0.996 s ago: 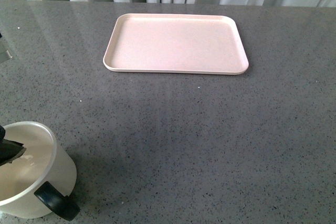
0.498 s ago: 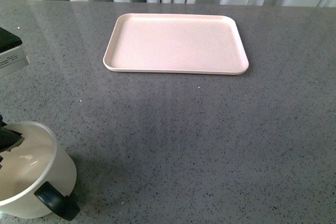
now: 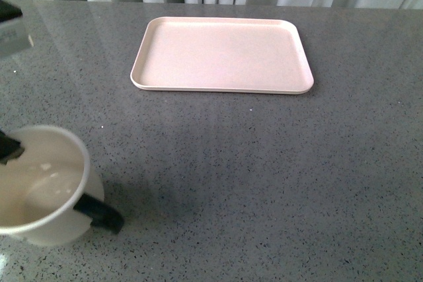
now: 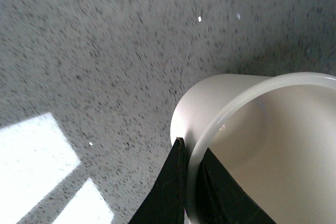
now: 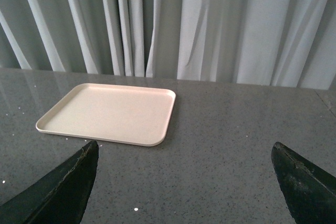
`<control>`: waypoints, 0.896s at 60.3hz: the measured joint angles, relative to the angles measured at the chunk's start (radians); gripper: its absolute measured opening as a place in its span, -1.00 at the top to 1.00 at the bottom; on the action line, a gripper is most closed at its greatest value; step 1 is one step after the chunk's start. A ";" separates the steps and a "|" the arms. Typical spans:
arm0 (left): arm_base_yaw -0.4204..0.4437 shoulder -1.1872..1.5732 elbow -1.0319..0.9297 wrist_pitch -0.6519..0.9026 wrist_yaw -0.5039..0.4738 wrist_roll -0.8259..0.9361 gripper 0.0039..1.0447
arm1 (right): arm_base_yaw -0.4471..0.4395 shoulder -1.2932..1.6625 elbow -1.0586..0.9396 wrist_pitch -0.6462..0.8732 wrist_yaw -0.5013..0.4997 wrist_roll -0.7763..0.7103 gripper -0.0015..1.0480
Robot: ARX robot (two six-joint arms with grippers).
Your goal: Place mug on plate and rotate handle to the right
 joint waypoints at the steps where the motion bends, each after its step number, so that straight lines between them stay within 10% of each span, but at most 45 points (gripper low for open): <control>1: -0.002 0.000 0.008 -0.002 0.000 -0.005 0.96 | 0.000 0.000 0.000 0.000 0.000 0.000 -0.82; 54: -0.222 0.824 1.270 -0.331 0.061 -0.101 0.96 | 0.000 0.000 0.000 0.000 0.000 0.000 -0.82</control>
